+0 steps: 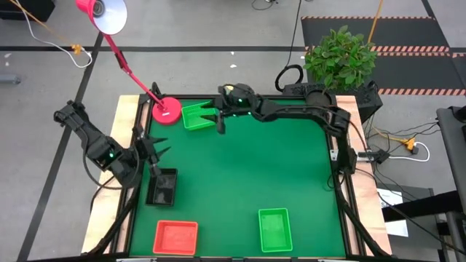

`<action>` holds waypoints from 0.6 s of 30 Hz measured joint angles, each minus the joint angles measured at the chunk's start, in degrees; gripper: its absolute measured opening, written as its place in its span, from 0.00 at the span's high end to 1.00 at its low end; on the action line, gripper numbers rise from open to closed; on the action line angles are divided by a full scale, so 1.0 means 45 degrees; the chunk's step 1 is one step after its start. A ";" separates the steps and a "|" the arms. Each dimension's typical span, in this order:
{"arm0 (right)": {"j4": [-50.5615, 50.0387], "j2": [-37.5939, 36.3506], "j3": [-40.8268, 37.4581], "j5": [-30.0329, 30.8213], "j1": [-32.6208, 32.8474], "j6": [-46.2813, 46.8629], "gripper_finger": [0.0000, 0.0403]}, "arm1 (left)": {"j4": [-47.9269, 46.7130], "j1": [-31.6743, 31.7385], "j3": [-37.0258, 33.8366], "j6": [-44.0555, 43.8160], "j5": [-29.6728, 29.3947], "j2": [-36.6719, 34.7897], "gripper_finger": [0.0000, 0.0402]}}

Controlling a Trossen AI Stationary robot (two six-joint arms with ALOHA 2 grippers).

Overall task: Stack baskets by color
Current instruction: Stack the top green bin on the bottom green bin

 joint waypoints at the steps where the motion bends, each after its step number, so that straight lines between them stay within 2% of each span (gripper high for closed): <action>1: -0.0269 0.0346 0.0460 -0.0008 -0.0045 -0.0129 0.55 | 0.0019 0.0146 0.0000 0.0023 0.0009 -0.0132 0.63; 8: -0.2967 0.2232 0.3223 -0.0659 -0.0321 -0.0856 0.55 | 0.0123 0.0871 0.0000 -0.0019 0.0020 -0.0637 0.63; 12: -0.3694 0.2655 0.3533 -0.0903 -0.0423 -0.0939 0.54 | 0.0130 0.1089 -0.0005 0.0101 -0.0006 -0.0591 0.63; 18: -0.5133 0.2720 0.3551 -0.0986 -0.0471 -0.1422 0.47 | 0.0145 0.1164 -0.0010 0.0116 0.0019 -0.0601 0.63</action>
